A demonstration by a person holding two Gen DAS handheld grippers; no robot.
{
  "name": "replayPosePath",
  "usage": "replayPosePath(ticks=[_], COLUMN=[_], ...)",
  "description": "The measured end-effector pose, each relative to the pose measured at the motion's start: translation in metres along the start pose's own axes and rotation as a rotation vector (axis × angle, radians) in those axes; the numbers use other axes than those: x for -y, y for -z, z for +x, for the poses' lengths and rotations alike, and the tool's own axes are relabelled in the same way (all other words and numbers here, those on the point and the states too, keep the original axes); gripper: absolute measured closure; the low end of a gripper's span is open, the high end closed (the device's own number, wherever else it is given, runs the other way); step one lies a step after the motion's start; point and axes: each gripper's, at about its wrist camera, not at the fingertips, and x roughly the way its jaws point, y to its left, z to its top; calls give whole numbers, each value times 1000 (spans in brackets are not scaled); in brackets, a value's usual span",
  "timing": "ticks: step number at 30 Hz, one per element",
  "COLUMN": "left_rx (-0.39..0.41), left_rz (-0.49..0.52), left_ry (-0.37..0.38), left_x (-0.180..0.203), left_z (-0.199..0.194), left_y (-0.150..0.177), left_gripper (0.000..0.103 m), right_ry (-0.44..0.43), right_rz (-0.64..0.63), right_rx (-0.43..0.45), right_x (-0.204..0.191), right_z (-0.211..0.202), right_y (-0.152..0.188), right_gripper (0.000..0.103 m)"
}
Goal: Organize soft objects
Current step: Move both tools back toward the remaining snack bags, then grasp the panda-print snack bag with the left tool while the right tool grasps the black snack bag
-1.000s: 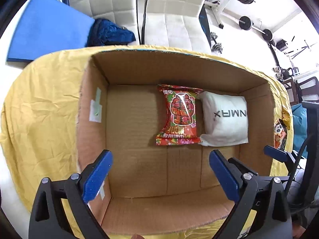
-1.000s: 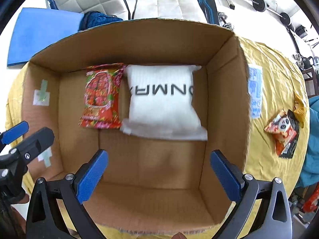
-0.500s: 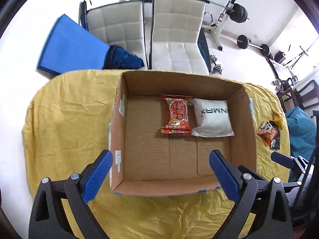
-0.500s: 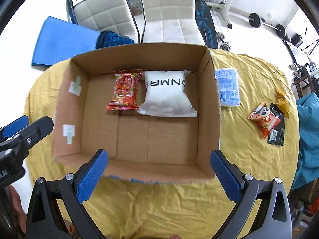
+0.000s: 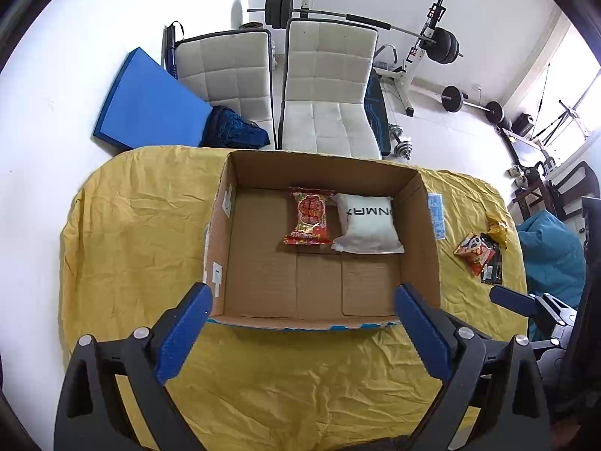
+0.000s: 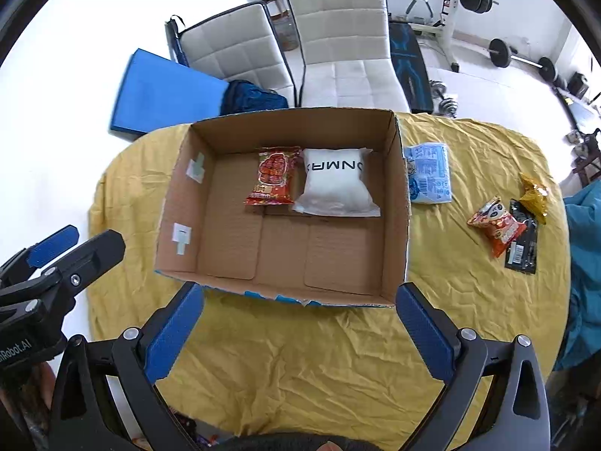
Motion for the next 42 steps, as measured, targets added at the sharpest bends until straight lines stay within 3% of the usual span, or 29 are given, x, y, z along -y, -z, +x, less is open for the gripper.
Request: replayPosePath(ticks=[7, 16, 21, 26, 32, 34, 40, 42], left_rx=[20, -50, -149, -274, -424, -469, -569, -600], left_rz=[4, 122, 163, 158, 133, 126, 44, -3], left_ry=[20, 130, 179, 193, 177, 169, 163, 167], left_x=[50, 171, 238, 284, 317, 326, 333, 331], left_z=[-5, 45, 102, 165, 229, 247, 289, 298], left_y=[-12, -48, -65, -71, -64, -60, -54, -50], left_gripper=[4, 4, 4, 4, 4, 4, 4, 4], right_ry=[-14, 180, 242, 208, 129, 92, 91, 77], right_rz=[50, 254, 371, 491, 607, 608, 573, 577], right_rx=[12, 39, -30, -116, -218, -239, -271, -265], right_x=[63, 243, 342, 417, 458, 457, 440, 442], right_z=[-19, -39, -9, 55, 135, 152, 174, 170], right_y=[-9, -27, -31, -28, -24, -24, -10, -1], right_gripper=[0, 0, 0, 0, 13, 24, 49, 51])
